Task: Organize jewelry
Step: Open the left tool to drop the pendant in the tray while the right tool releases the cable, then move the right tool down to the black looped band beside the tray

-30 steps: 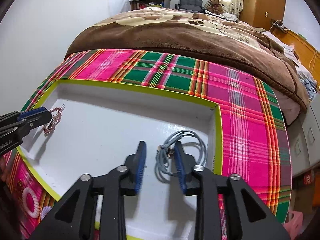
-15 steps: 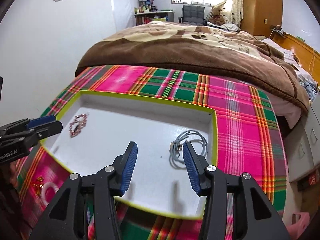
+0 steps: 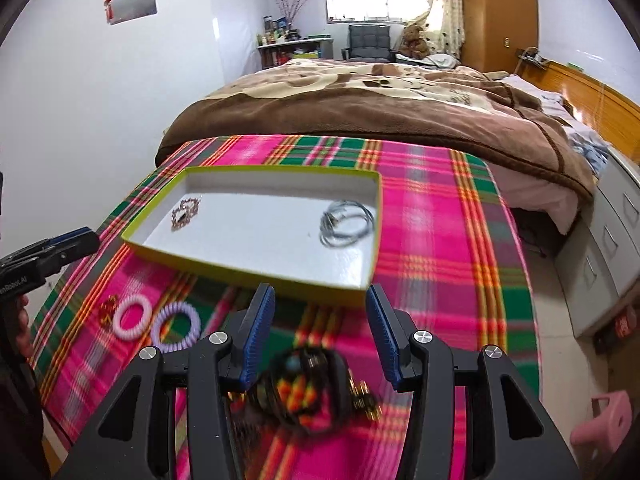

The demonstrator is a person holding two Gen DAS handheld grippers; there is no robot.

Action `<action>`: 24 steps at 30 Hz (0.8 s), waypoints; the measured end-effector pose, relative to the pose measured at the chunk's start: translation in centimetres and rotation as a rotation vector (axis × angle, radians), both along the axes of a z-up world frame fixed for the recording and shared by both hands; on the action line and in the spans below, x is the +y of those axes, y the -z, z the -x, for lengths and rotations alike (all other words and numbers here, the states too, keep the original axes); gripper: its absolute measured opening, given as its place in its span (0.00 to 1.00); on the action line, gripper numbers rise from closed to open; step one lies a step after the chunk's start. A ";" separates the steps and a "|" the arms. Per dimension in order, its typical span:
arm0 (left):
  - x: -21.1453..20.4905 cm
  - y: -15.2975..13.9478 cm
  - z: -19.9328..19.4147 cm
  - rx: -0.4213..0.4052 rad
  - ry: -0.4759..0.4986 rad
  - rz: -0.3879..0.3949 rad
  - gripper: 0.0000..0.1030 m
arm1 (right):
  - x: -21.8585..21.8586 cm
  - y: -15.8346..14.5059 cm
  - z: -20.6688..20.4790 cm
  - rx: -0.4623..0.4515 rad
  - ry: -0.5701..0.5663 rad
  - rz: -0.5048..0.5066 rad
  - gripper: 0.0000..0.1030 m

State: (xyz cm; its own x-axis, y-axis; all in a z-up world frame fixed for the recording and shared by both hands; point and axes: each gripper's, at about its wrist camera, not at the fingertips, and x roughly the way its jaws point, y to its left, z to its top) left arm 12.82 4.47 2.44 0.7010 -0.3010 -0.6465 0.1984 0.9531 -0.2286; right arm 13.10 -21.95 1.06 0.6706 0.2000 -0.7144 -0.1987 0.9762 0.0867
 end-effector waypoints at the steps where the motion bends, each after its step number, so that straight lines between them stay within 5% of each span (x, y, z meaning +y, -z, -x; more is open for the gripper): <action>1: 0.0 0.0 0.4 0.001 -0.005 -0.004 0.47 | -0.2 0.1 0.4 0.000 0.003 -0.001 0.47; 14: 0.8 2.1 5.3 0.019 -0.019 -0.029 0.47 | -2.7 2.2 4.4 0.008 0.023 0.003 0.47; 17: 1.0 2.7 5.5 0.037 -0.034 -0.032 0.47 | -3.1 2.2 5.2 -0.004 0.021 -0.024 0.36; 24: 1.1 3.6 5.5 0.067 -0.033 -0.029 0.47 | -2.3 2.8 5.4 0.000 -0.028 -0.026 0.35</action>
State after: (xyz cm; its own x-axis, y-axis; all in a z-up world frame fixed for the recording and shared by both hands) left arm 7.29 5.56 -1.21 0.6650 -0.2590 -0.7005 0.1515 0.9652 -0.2130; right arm 7.67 -24.21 -1.76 0.6643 0.2370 -0.7089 -0.2259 0.9677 0.1118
